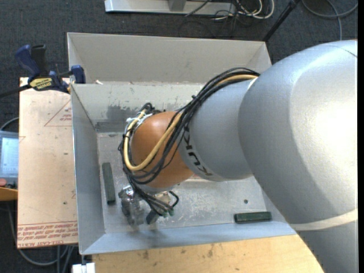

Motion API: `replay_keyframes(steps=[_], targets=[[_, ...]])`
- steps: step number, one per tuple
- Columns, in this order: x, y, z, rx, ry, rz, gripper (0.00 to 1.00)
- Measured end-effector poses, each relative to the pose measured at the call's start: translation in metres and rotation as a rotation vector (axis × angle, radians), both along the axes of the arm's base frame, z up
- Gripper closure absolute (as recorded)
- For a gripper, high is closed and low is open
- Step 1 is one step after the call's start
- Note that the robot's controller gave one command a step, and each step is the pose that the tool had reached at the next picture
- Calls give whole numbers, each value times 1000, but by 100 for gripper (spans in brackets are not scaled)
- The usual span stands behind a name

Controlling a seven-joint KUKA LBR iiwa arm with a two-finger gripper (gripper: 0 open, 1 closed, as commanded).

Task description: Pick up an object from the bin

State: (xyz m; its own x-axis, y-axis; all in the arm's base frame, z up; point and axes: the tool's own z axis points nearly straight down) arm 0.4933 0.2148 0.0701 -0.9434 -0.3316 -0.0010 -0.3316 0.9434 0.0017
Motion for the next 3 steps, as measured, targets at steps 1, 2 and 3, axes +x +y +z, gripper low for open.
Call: replay_keyframes(steps=[1,2,3], targets=[[61,32,52,5,-12,-36,100],[154,24,91,2,-13,24,100],[150,25,88,1,-4,25,0]])
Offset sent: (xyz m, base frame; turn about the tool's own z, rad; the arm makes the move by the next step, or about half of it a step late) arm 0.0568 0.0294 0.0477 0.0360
